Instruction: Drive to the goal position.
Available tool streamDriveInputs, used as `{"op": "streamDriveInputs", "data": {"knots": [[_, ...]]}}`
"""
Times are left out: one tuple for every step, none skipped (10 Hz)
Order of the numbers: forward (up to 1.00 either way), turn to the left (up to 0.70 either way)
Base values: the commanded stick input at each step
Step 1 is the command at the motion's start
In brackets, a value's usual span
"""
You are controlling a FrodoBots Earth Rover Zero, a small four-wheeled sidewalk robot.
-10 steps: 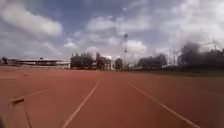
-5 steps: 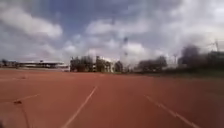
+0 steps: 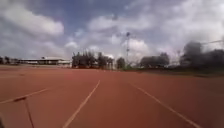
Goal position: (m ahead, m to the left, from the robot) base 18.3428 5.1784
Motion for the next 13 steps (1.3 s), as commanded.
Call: {"op": "streamDriveInputs", "data": {"knots": [[0.7,0.0],[0.7,0.0],[0.7,0.0],[0.7,0.0],[0.7,0.0],[0.7,0.0],[0.7,0.0],[0.7,0.0],[0.7,0.0],[0.7,0.0],[0.7,0.0],[0.7,0.0],[0.7,0.0]]}}
